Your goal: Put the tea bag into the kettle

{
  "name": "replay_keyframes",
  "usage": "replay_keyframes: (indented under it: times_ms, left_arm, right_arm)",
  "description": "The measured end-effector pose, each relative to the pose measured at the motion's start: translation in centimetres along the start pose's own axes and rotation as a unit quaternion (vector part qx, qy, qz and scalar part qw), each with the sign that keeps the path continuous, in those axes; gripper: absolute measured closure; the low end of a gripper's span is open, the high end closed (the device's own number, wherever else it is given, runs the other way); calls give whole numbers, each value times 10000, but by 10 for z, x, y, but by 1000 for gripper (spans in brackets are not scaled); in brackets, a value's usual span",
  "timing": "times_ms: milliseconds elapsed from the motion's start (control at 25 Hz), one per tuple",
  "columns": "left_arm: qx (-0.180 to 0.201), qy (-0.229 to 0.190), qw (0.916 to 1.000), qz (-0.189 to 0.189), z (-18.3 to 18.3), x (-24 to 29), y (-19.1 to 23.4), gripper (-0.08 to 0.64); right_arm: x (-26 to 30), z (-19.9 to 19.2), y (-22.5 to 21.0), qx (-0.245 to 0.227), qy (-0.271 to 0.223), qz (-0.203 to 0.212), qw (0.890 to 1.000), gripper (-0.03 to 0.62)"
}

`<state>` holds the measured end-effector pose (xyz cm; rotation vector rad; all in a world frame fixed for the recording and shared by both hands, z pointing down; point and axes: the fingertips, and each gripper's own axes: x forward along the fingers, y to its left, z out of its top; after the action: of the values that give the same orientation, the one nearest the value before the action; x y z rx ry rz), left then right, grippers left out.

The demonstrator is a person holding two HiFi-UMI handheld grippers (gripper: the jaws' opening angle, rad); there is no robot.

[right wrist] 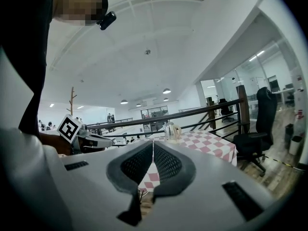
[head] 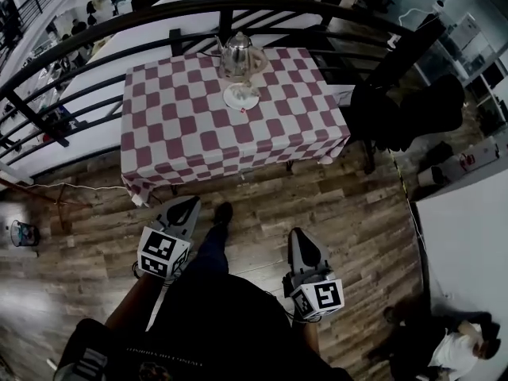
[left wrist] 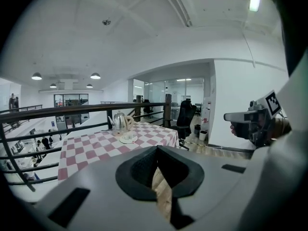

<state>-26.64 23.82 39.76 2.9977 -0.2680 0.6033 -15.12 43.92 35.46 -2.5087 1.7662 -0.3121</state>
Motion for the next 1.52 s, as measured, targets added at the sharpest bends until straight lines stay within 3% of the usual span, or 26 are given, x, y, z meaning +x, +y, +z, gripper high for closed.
replay_keyframes:
  times_ms: [440,600,1080,1400,1520]
  left_arm:
    - [-23,318,9992,-232,36,104,56,557]
    - [-43,336,9991,-255,43,124,71,557]
    - [-297,567,9976,-281,56,185,127,557]
    - [-462,628,9964,-335,67,228,153,557]
    - [-350,784,9957,-353,68,239,164,557]
  right_arm:
    - [104,17,-54,246,268,-20,9993,574]
    - [132,32,-63,396,108,57,9991,574]
    - [215,41,-91,306,522,71,9981,574]
    - [275,56,-105,263,516,207,9981,574]
    - [297,55,-109,262,622,260,9974,574]
